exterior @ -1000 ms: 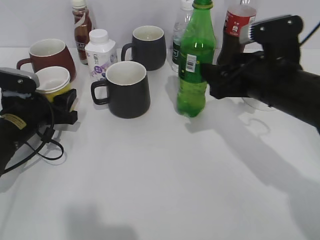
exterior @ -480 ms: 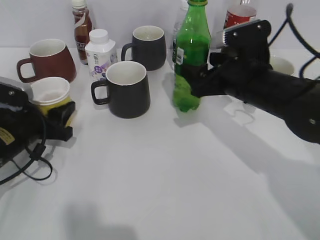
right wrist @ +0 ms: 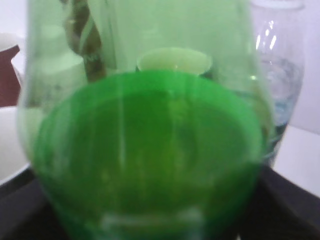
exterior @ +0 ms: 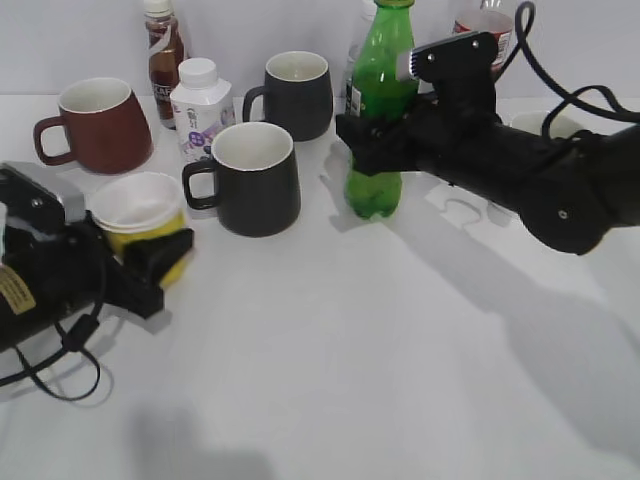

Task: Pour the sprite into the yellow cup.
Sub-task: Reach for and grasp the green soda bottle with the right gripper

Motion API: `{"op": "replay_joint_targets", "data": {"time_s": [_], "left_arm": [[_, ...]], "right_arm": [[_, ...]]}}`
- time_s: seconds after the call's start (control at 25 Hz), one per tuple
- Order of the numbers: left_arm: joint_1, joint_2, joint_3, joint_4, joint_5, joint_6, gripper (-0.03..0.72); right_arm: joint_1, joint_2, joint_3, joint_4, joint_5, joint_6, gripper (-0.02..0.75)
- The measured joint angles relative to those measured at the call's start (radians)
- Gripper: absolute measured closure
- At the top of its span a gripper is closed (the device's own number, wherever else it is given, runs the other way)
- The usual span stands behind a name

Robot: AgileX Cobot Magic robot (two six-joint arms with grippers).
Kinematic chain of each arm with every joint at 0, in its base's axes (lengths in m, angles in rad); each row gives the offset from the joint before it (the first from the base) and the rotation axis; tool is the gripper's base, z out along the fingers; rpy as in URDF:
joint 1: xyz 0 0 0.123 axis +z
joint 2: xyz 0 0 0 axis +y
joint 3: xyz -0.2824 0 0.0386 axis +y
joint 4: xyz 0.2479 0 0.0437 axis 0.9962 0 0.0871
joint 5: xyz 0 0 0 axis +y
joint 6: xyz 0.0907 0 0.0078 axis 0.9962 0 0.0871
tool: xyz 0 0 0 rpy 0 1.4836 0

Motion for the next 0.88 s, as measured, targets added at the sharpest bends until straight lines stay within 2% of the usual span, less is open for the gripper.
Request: {"op": "replay_joint_targets", "data": {"time_s": [0.16,0.32,0.36,0.68,0.88], "left_arm": [[0.000,-0.005,0.001,0.161,0.000,-0.020,0.271],[0.000,-0.035,0.001,0.273,0.001,-0.027,0.271],[0.000,-0.043,0.002,0.295,0.001,-0.028,0.271],[0.000,-0.054,0.002,0.399,0.000,-0.039,0.272],[-0.021,-0.054,-0.015,0.439,0.001,-0.093,0.272]], "right_arm": [[0.000,0.025,-0.034,-0.005,0.000,0.007,0.161],[0.000,0.042,-0.048,-0.029,-0.009,0.008,0.296],[0.000,0.043,-0.048,-0.039,-0.011,0.008,0.310],[0.000,0.023,-0.048,-0.094,0.026,0.009,0.310],[-0.001,-0.037,-0.046,-0.270,0.101,-0.004,0.310]]}}
